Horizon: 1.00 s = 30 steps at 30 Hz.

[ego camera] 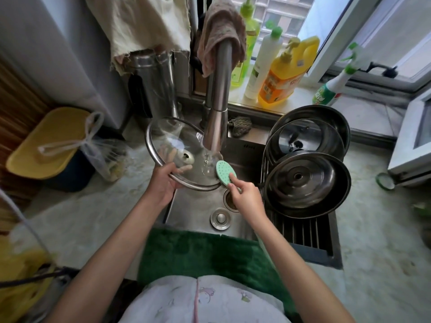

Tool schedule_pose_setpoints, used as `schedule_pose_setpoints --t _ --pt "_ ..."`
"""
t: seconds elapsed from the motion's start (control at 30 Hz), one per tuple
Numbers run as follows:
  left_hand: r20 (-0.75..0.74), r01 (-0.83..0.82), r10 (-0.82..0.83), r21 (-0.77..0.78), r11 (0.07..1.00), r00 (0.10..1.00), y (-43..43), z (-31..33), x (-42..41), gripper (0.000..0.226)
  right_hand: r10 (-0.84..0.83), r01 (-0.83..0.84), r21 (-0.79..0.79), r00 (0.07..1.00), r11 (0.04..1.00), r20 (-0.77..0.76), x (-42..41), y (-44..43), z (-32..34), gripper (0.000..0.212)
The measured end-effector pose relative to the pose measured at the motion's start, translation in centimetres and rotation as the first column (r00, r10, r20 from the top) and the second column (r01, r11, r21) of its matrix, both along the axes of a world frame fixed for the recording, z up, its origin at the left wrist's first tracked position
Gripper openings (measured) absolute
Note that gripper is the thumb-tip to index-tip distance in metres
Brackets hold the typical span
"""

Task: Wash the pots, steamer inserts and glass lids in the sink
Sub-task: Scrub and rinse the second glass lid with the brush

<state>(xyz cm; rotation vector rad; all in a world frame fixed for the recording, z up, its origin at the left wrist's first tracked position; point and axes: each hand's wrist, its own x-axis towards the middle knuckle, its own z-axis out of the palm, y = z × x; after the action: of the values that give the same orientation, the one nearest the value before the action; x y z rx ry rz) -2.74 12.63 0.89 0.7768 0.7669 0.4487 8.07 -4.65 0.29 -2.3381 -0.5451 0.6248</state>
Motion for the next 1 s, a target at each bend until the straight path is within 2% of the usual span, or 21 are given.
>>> schedule_pose_setpoints --t 0.07,0.17,0.2,0.27,0.37,0.47,0.53,0.6,0.67,0.73,0.8,0.83,0.9,0.93,1.0 --pt "0.013 -0.024 0.024 0.001 1.0 1.0 0.1 0.1 0.0 0.039 0.056 -0.052 0.08 0.997 0.995 -0.052 -0.9 0.5 0.7 0.036" --pt "0.024 -0.025 0.025 -0.01 1.0 0.999 0.5 0.5 -0.2 0.035 0.264 -0.225 0.204 0.946 0.953 -0.187 -2.6 0.2 2.2 0.036" --pt "0.024 -0.013 0.014 -0.013 1.0 1.0 0.5 0.5 -0.4 0.037 0.296 -0.26 0.186 0.934 0.948 -0.203 -2.3 0.0 2.3 0.034" --pt "0.0 0.03 -0.03 0.002 1.0 1.0 0.5 0.3 -1.1 0.056 0.303 -0.301 0.036 0.942 0.953 -0.143 -0.1 0.3 1.4 0.031" --pt "0.017 0.1 -0.101 0.039 0.994 0.995 0.3 0.6 -1.8 0.061 0.245 -0.246 -0.181 0.969 0.952 -0.029 3.3 1.5 -0.5 0.036" --pt "0.04 0.173 -0.175 0.04 0.984 0.984 0.0 0.5 -2.4 0.076 0.187 -0.162 -0.253 0.979 0.954 0.077 4.9 3.7 -1.2 0.038" --pt "0.027 0.233 -0.234 0.032 0.972 0.972 -0.3 0.4 -2.7 0.091 0.18 -0.151 -0.197 0.973 0.969 0.141 4.5 5.9 -0.7 0.033" --pt "0.027 0.284 -0.284 0.005 0.959 0.958 -0.8 0.5 -2.6 0.088 0.179 -0.173 -0.061 0.975 0.983 0.132 3.2 7.6 0.0 0.029" --pt "0.044 0.275 -0.274 -0.018 0.961 0.961 -1.3 0.3 -2.5 0.07 0.277 -0.277 -0.001 0.958 0.961 0.074 1.3 7.5 0.8 0.032" --pt "0.055 0.213 -0.21 -0.059 0.975 0.976 -1.5 0.0 -2.7 0.053 0.47 -0.47 -0.028 0.882 0.882 0.019 0.1 5.6 1.5 0.035" --pt "0.134 0.191 -0.175 -0.119 0.974 0.975 -0.8 -0.8 -3.4 0.058 0.546 -0.537 -0.156 0.838 0.829 0.018 0.5 3.3 1.4 0.035" --pt "0.19 0.213 -0.186 -0.139 0.967 0.964 -0.4 -1.0 -3.8 0.065 0.525 -0.499 -0.24 0.85 0.833 0.055 1.4 2.8 1.0 0.035" --pt "0.214 0.303 -0.272 -0.129 0.944 0.938 0.1 -1.3 -4.0 0.094 0.408 -0.345 -0.326 0.9 0.88 0.151 2.9 2.9 0.1 0.037" --pt "0.201 0.345 -0.32 -0.106 0.933 0.926 0.0 -1.3 -3.8 0.103 0.361 -0.295 -0.308 0.914 0.905 0.187 3.4 3.6 -0.1 0.038" --pt "0.192 0.382 -0.362 -0.082 0.92 0.912 -0.3 -1.2 -3.3 0.102 0.329 -0.287 -0.201 0.918 0.937 0.22 2.7 5.5 0.2 0.038"
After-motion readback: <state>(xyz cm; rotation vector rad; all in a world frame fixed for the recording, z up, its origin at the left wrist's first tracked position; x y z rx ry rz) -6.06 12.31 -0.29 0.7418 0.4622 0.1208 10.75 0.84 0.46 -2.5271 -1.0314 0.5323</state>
